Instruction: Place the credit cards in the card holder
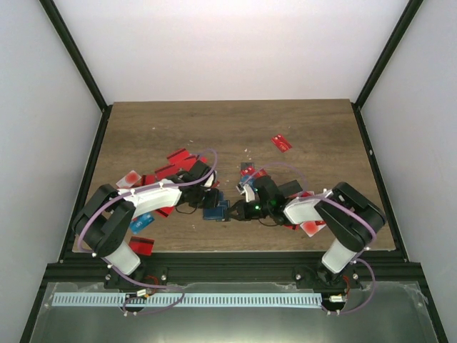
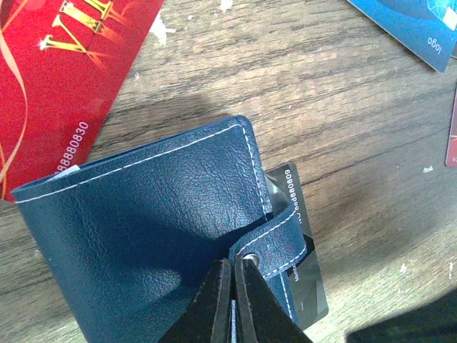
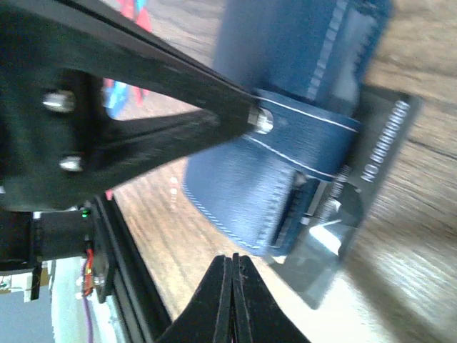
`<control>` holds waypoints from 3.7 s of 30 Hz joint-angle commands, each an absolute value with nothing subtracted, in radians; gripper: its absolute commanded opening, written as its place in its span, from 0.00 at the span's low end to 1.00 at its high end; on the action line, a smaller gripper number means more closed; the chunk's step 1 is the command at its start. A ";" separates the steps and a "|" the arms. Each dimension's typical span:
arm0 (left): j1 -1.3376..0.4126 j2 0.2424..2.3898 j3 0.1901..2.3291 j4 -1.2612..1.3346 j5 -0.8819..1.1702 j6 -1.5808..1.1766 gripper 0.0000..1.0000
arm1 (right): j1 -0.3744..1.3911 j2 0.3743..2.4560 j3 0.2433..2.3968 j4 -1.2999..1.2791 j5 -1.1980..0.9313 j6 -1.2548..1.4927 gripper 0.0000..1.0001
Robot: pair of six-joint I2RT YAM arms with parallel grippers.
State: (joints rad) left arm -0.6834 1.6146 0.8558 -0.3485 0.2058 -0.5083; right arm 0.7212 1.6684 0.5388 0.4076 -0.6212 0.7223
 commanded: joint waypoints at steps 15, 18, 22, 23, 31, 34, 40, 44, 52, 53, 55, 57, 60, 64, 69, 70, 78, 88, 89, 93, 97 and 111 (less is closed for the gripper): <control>-0.675 1.626 0.833 -0.342 0.202 -0.491 0.04 | 0.720 1.790 0.591 0.656 -0.779 0.827 0.01; -0.675 1.626 0.833 -0.341 0.204 -0.492 0.04 | 0.720 1.823 0.605 0.680 -0.785 0.839 0.01; -0.675 1.626 0.831 -0.339 0.206 -0.492 0.04 | 0.724 1.856 0.623 0.703 -0.798 0.855 0.01; -0.675 1.626 0.831 -0.339 0.206 -0.492 0.04 | 0.726 1.862 0.629 0.700 -0.794 0.855 0.01; -0.674 1.626 0.838 -0.353 0.209 -0.491 0.04 | 0.729 1.887 0.649 0.553 -0.682 0.811 0.01; -0.675 1.619 0.854 -0.372 0.201 -0.484 0.04 | 0.729 1.889 0.640 0.493 -0.649 0.790 0.01; -0.673 1.606 0.890 -0.416 0.183 -0.471 0.04 | 0.729 1.921 0.627 0.464 -0.631 0.790 0.01; -0.673 1.593 0.901 -0.440 0.183 -0.472 0.04 | 0.729 1.936 0.626 0.467 -0.632 0.805 0.01; -0.673 1.585 0.904 -0.463 0.184 -0.475 0.04 | 0.729 1.950 0.649 0.429 -0.621 0.809 0.01; -0.673 1.583 0.903 -0.465 0.183 -0.476 0.04 | 0.729 1.952 0.651 0.418 -0.617 0.810 0.01; -0.673 1.582 0.902 -0.469 0.177 -0.476 0.04 | 0.729 1.958 0.659 0.400 -0.608 0.813 0.01; -0.673 1.585 0.900 -0.465 0.169 -0.473 0.04 | 0.729 1.963 0.662 0.395 -0.607 0.813 0.01; -0.673 1.595 0.895 -0.450 0.161 -0.465 0.04 | 0.729 1.967 0.662 0.394 -0.612 0.812 0.01; -0.672 1.597 0.899 -0.439 0.130 -0.459 0.04 | 0.729 1.966 0.659 0.393 -0.614 0.812 0.01; -0.667 1.604 0.914 -0.448 0.112 -0.444 0.04 | 0.729 1.965 0.659 0.386 -0.612 0.809 0.01; -0.666 1.608 0.914 -0.446 0.112 -0.441 0.04 | 0.729 1.964 0.659 0.386 -0.612 0.808 0.01; -0.663 1.634 0.912 -0.432 0.114 -0.438 0.04 | 0.729 1.966 0.660 0.382 -0.614 0.808 0.01; -0.663 1.629 0.884 -0.426 0.158 -0.451 0.04 | 0.729 1.967 0.667 0.372 -0.612 0.807 0.01; -0.663 1.633 0.881 -0.424 0.160 -0.450 0.04 | 0.729 1.964 0.669 0.372 -0.613 0.807 0.01; -0.663 1.651 0.869 -0.416 0.169 -0.454 0.04 | 0.728 1.945 0.669 0.368 -0.616 0.806 0.01; -0.663 1.655 0.836 -0.398 0.179 -0.461 0.04 | 0.724 1.917 0.682 0.344 -0.609 0.794 0.01; -0.663 1.607 0.773 -0.417 0.171 -0.481 0.04 | 0.718 1.920 0.714 0.312 -0.596 0.785 0.01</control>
